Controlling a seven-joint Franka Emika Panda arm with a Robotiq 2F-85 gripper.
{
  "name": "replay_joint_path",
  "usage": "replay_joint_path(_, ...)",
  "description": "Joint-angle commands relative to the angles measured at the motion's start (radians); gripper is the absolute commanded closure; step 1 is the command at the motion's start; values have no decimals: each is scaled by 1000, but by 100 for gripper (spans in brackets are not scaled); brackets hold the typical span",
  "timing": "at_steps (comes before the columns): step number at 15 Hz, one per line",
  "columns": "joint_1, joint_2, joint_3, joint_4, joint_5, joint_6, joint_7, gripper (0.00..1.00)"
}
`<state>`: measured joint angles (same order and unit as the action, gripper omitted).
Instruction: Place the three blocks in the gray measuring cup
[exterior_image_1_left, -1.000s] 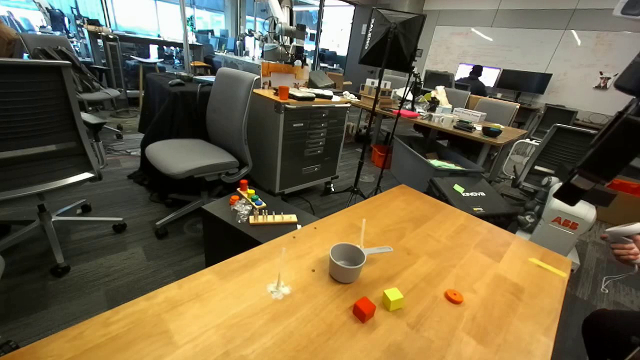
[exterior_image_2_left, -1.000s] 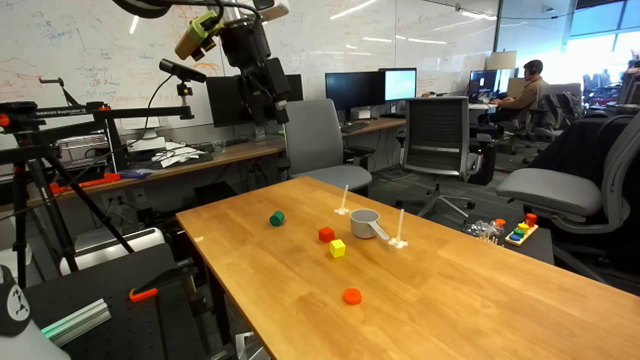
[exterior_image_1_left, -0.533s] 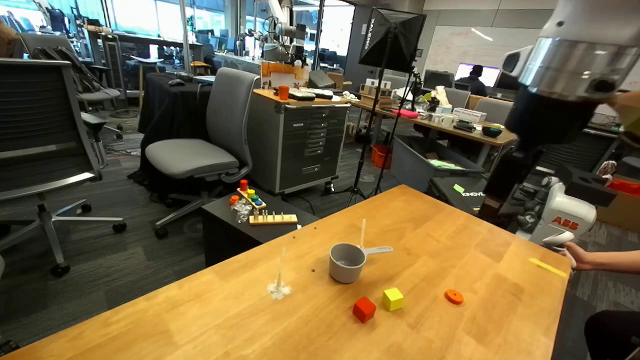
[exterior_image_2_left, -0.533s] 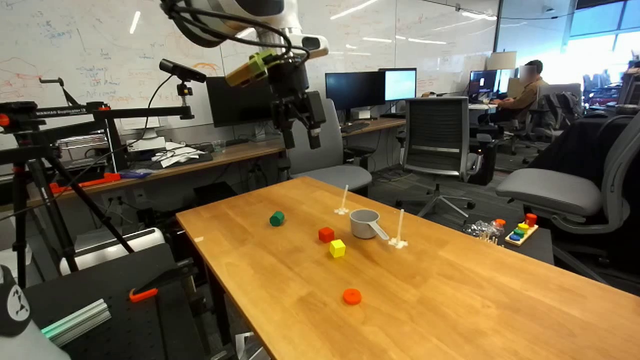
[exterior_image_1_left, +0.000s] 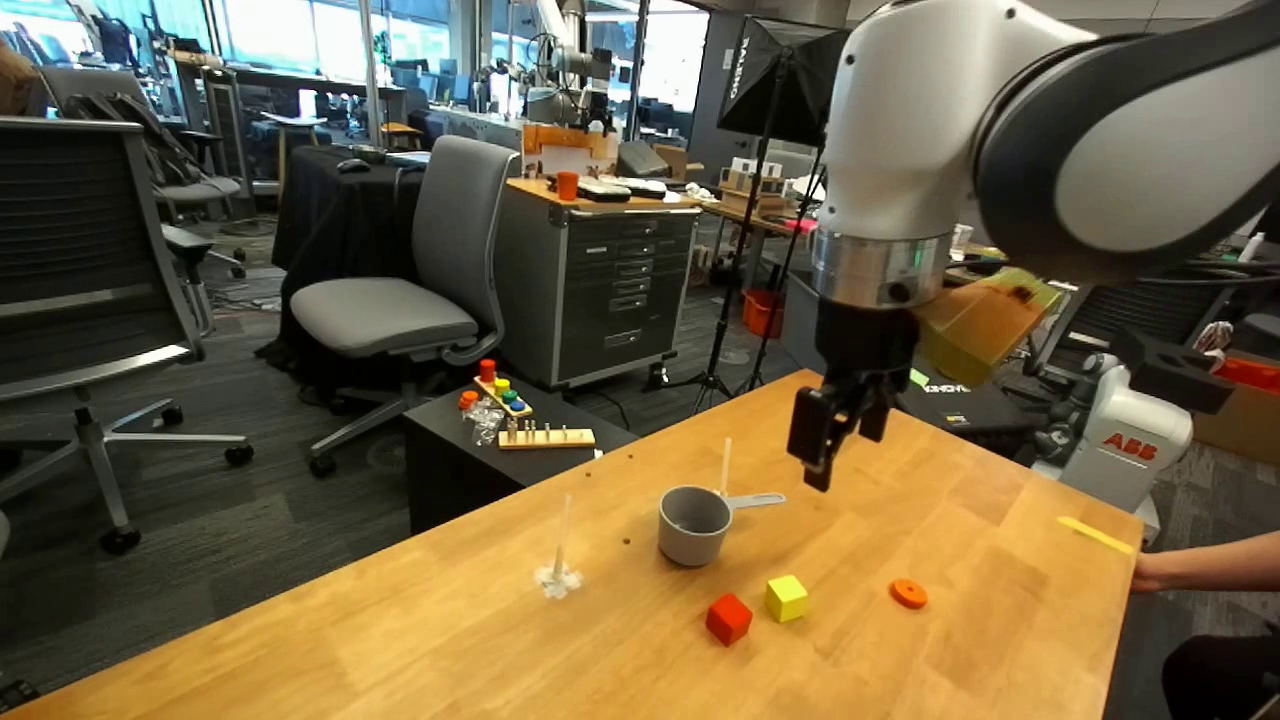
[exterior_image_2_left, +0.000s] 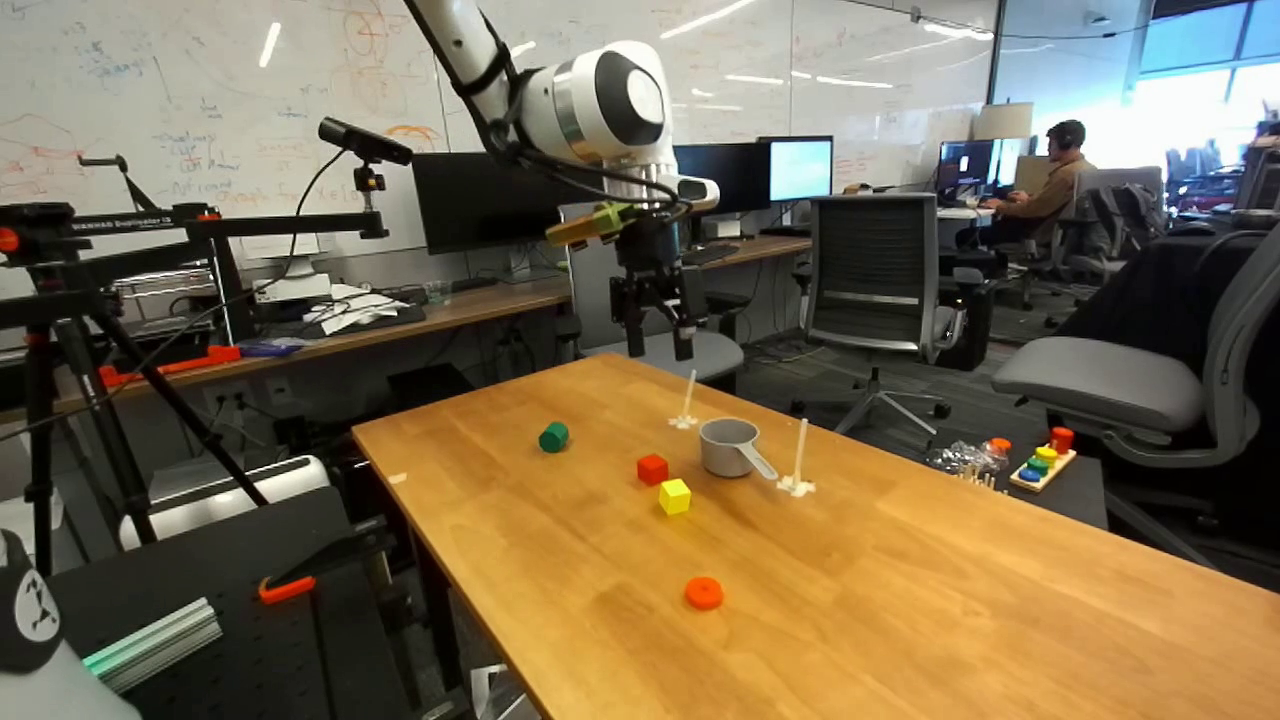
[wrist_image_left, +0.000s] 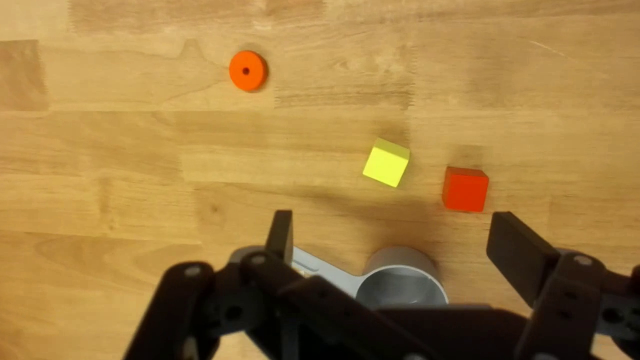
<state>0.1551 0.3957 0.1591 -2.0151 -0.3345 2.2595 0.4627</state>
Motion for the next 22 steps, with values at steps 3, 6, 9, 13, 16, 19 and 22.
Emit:
replay_joint_path(3, 139, 237, -89, 219, 18, -105, 37, 0)
replay_joint_path(6, 170, 313, -116, 271, 31, -128, 40, 0)
replay_joint_path(9, 180, 378, -119, 333, 55, -161, 14, 0)
replay_joint_path(13, 184, 430, -100, 419, 128, -192, 4, 0)
replay_joint_path(16, 199, 415, -118, 383, 131, -151, 16, 0)
replay_joint_path(19, 212, 429, -116, 422, 139, -172, 20, 0)
replay_joint_path(22, 214, 438, -129, 424, 133, -172, 37, 0)
